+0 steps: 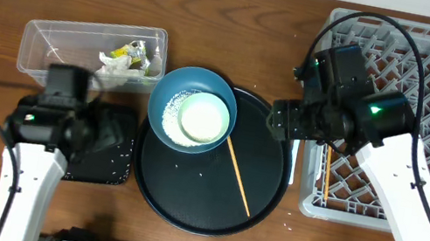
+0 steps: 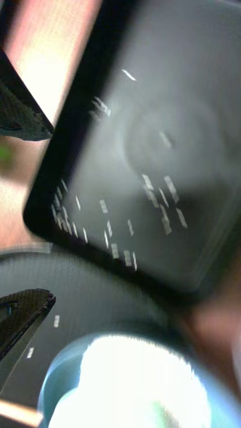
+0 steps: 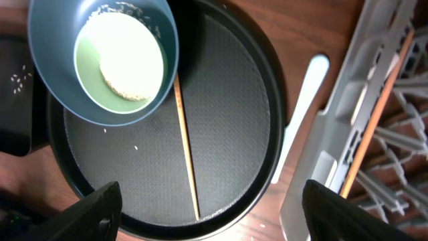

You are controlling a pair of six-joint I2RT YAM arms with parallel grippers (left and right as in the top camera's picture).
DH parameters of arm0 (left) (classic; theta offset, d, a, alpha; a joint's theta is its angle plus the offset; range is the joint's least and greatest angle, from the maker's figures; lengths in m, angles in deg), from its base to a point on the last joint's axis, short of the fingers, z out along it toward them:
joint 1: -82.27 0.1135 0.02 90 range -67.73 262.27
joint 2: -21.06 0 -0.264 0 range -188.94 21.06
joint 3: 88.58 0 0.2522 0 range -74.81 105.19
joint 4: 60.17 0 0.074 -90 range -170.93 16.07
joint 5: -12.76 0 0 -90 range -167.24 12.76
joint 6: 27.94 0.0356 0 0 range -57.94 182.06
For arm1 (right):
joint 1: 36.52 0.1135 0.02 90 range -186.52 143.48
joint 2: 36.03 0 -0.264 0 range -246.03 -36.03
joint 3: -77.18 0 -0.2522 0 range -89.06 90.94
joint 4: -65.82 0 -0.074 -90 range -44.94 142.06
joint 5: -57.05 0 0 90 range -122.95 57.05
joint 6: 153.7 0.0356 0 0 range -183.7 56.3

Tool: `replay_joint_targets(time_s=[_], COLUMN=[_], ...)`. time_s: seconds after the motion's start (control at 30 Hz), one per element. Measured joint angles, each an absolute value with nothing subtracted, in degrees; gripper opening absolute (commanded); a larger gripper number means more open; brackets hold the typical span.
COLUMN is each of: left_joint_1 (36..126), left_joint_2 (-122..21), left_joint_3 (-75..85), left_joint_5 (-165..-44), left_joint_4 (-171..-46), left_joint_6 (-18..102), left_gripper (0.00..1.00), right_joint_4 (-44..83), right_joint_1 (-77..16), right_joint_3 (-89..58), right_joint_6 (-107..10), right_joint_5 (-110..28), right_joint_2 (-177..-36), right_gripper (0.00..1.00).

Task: Sort waste into correct bins and load items into the dishwasher rack
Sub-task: 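Reach the left gripper to the teal rice bowl and grasp its rim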

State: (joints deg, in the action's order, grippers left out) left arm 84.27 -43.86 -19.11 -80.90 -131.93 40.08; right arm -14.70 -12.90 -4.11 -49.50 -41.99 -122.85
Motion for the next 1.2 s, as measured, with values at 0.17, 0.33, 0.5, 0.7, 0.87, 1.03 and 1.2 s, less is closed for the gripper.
replay_joint_targets(time_s=[0.17,0.33,0.5,0.7,0.87,1.03,1.2], left_joint_1=[72.09,62.65,54.98,51.11,50.83,50.80,50.80], left_joint_2=[-47.38,-56.02,-66.33,-73.81,-78.05,-80.76,-82.64], left_joint_3=[-13.93,-10.11,-5.91,-4.47,-4.45,-4.45,-4.45], left_joint_5=[-80.37,-80.05,-80.02,-80.00,-79.83,-79.78,-79.78], left_joint_4=[-128.78,-124.08,-117.57,-108.21,-104.48,-102.97,-102.84], left_joint_6=[40.13,41.39,42.84,43.06,42.44,41.20,40.89], left_gripper=[0.72,0.72,0.72,0.71,0.71,0.71,0.71], right_joint_4=[-17.39,-20.21,-23.69,-25.46,-26.64,-26.83,-26.86], right_joint_1=[-17.14,-23.83,-30.69,-33.56,-33.56,-33.56,-33.56], right_joint_3=[-4.15,-4.15,-4.15,-4.15,-4.15,-4.15,-4.15], right_joint_6=[-48.54,-48.25,-49.30,-50.85,-51.27,-51.69,-51.79], right_joint_5=[-41.99,-41.90,-41.79,-41.24,-40.13,-39.52,-39.34], right_joint_2=[-122.57,-121.10,-119.40,-119.20,-119.20,-119.20,-119.20], right_gripper=[0.82,0.83,0.84,0.84,0.85,0.84,0.85])
